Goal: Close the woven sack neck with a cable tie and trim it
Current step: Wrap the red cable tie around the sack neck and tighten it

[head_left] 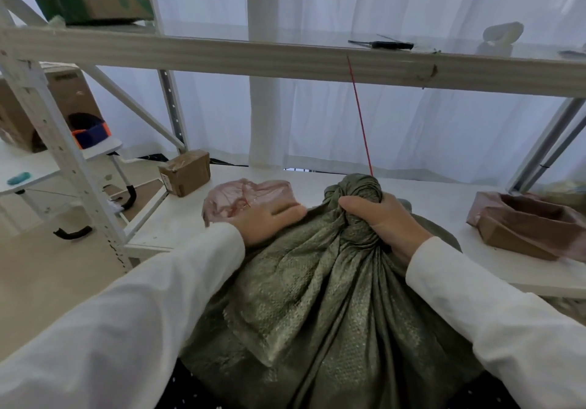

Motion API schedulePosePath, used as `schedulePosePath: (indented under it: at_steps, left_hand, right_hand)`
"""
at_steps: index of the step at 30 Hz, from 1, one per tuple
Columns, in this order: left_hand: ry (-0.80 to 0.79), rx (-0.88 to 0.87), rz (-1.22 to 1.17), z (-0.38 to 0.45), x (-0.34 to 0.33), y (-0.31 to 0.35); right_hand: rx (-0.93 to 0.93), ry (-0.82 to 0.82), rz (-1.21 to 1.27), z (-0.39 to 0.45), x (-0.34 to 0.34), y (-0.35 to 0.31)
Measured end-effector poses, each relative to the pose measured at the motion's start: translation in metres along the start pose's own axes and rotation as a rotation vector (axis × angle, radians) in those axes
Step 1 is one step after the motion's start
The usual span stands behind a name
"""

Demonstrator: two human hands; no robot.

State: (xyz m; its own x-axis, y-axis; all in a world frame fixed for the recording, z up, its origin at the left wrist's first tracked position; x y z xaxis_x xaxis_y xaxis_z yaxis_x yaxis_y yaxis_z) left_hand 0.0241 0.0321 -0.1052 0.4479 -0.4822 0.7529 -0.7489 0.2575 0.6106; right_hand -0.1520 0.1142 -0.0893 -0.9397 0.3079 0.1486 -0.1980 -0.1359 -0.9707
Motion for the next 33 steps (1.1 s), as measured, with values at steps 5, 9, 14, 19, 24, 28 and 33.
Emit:
schedulePosePath:
  at_steps: [5, 9, 14, 19, 24, 28, 33]
  left_hand:
    - [-0.263, -0.010, -0.234, -0.013, -0.056, 0.014]
    - [0.104, 0.132, 0.076, -0.032, -0.073, 0.024]
    - [0.378, 0.028, 0.433, -0.050, -0.092, 0.048]
    - [-0.001, -0.146, 0.283, -0.024, -0.035, 0.046]
    - [-0.006, -0.046, -0.150, 0.010, 0.001, 0.013]
    - [0.032, 0.010, -0.384, 0.017, -0.006, 0.015]
    - [-0.313, -0.068, -0.569, 0.005, -0.056, 0.043]
  right_hand:
    - [0.041, 0.108, -0.149, 0.001, 0.000, 0.002]
    - [0.081, 0.183, -0.224, 0.001, -0.006, 0.003]
    - [0.101, 0.251, -0.268, 0.001, -0.009, 0.004]
    - [0.046, 0.298, -0.181, 0.002, 0.003, 0.002]
    - [0.088, 0.245, -0.216, 0.001, -0.011, 0.003]
    - [0.083, 0.221, -0.170, 0.003, -0.010, 0.004]
    - [0.100, 0.209, -0.120, -0.002, -0.002, 0.004]
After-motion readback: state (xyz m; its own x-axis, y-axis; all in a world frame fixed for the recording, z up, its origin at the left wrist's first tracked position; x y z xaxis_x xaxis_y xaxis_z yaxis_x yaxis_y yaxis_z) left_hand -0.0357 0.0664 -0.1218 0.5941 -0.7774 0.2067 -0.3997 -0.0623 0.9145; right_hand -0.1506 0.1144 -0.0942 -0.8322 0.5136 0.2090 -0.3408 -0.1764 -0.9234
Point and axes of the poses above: each hand's wrist, its own z-axis towards the middle knuckle, its own x-axis out of the back of the hand, y = z × x, the point moved 3 cm from there along z, towards the middle knuckle, and after that the axes turned 14 degrees about x, right-handed, at the moved point
